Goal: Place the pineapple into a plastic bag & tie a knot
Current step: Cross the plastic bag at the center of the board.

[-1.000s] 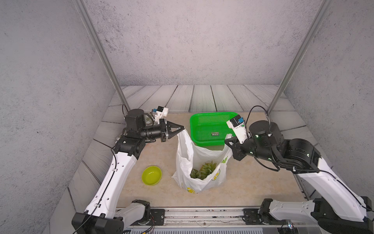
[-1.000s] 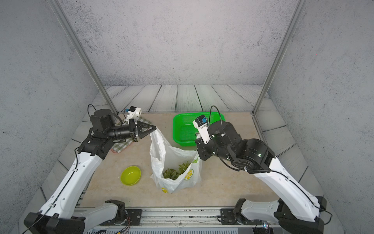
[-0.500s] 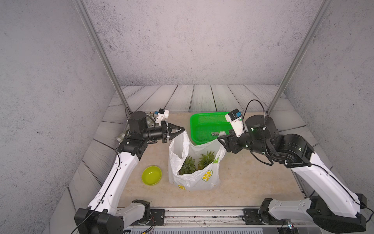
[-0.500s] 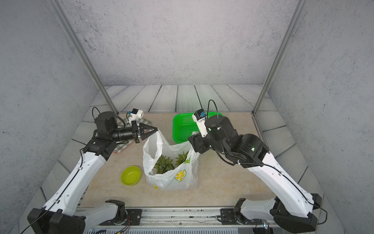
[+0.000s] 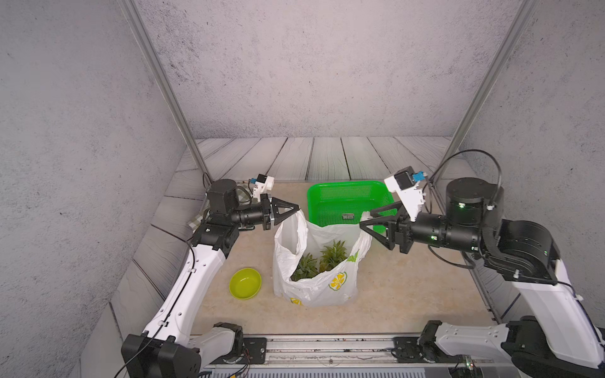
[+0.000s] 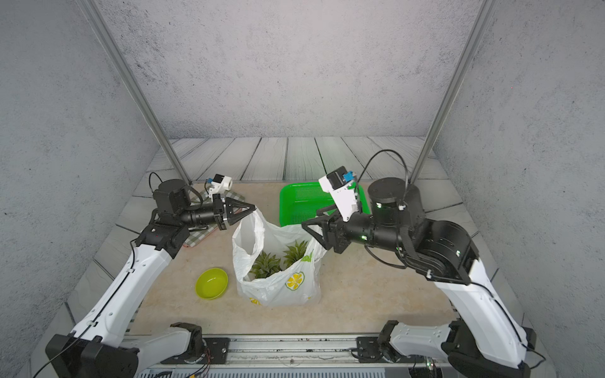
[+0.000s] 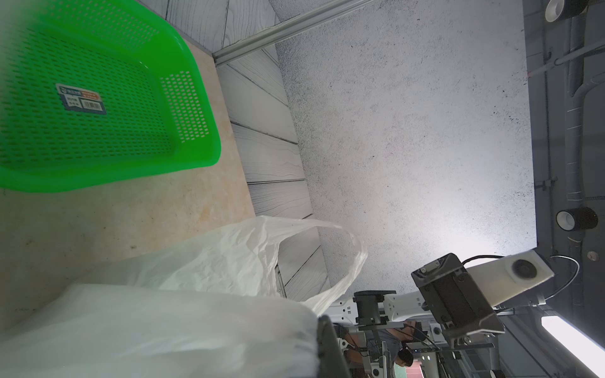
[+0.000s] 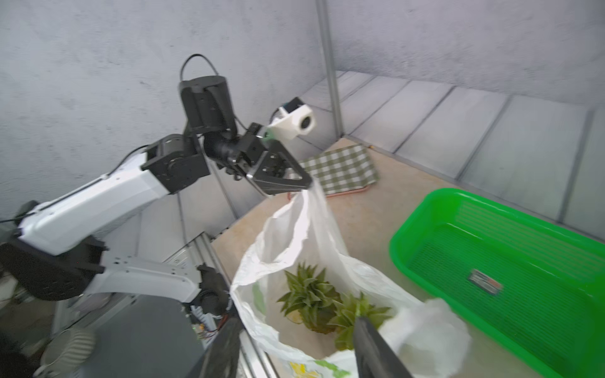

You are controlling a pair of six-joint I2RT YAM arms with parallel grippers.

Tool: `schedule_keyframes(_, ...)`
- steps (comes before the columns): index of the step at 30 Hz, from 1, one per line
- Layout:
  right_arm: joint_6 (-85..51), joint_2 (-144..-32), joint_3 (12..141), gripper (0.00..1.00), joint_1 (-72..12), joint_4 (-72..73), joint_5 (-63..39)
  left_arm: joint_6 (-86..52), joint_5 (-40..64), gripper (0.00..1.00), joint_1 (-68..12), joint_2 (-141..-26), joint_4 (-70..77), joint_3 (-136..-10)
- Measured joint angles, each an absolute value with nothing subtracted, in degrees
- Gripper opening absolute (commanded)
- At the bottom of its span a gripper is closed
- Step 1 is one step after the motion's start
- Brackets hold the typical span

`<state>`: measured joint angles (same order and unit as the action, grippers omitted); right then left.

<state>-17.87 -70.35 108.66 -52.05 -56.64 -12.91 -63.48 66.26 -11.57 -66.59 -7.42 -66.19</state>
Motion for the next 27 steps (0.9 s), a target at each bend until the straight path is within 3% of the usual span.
schedule_keyframes(3, -20.4, -74.1, 104.7, 0.60, -52.2, -52.2, -18.3, -63.5, 66.3, 0.00, -11.6, -66.6, -7.3, -66.0)
schedule_keyframes(8, -24.7, -79.2, 96.7, 0.56, -52.3, -47.7, -19.9, -63.5, 66.3, 0.00, -11.4, -66.6, -7.2, -65.8)
schedule_keyframes(17, -28.5, -84.2, 96.7, 0.59, -52.3, -41.7, -20.3, -64.3, 66.3, 0.00, -11.4, -66.6, -7.0, -65.7)
schedule_keyframes(27, -29.0, -89.2, 97.8, 0.56, -52.3, -39.9, -20.4, -64.8, 66.3, 0.00, -11.4, -66.5, -7.0, -65.7)
